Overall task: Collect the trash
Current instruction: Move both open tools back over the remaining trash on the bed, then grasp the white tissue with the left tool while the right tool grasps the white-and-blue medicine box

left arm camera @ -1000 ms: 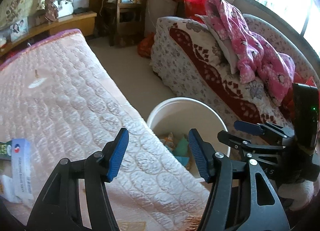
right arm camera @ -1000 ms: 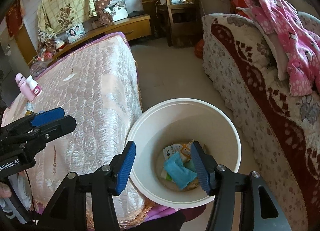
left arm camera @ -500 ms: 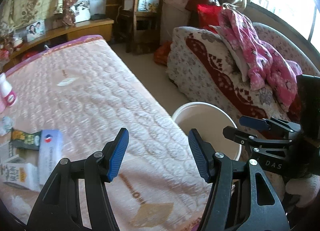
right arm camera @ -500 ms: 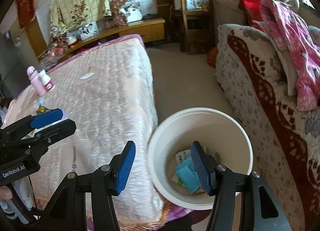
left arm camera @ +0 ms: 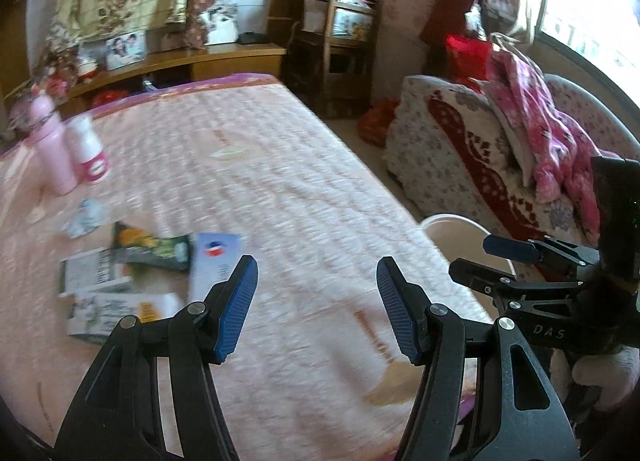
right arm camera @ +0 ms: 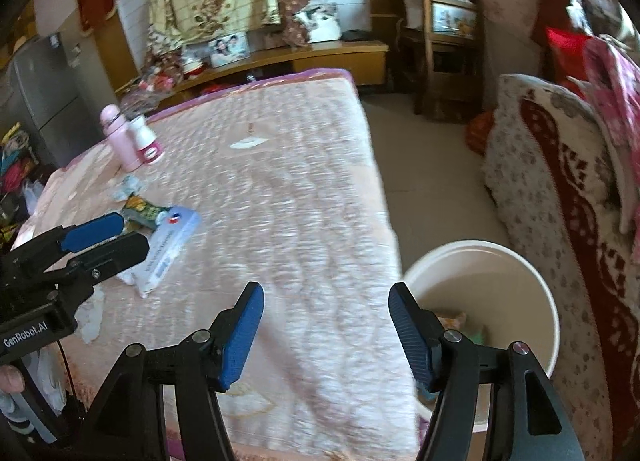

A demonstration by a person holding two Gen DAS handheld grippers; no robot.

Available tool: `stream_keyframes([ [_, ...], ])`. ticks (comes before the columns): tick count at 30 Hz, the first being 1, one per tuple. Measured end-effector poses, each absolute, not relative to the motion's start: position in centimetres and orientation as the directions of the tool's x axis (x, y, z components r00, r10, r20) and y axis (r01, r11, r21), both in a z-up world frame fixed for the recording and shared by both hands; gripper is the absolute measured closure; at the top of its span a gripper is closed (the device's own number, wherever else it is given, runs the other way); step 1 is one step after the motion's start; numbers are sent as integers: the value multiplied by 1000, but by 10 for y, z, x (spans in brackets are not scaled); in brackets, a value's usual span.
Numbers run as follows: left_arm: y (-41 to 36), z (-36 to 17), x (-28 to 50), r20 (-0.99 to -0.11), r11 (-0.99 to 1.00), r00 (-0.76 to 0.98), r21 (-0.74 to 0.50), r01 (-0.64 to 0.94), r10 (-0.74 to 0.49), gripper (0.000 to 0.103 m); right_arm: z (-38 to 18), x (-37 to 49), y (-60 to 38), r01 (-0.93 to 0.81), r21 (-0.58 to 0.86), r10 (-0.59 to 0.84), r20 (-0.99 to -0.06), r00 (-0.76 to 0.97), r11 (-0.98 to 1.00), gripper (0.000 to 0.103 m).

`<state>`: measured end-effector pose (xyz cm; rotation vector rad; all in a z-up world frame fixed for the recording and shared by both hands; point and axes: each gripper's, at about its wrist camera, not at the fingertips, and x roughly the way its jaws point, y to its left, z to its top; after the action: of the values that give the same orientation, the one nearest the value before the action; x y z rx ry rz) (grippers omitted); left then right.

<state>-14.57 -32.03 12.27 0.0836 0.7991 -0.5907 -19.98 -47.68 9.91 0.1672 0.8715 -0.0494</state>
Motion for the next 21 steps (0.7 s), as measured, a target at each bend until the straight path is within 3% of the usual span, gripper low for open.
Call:
stream_keyframes([
  [21,-147,97,-141,-780,921,519,-185,341,-349,42,81,-148,-364,-103,183,208,-787,580,978,37],
])
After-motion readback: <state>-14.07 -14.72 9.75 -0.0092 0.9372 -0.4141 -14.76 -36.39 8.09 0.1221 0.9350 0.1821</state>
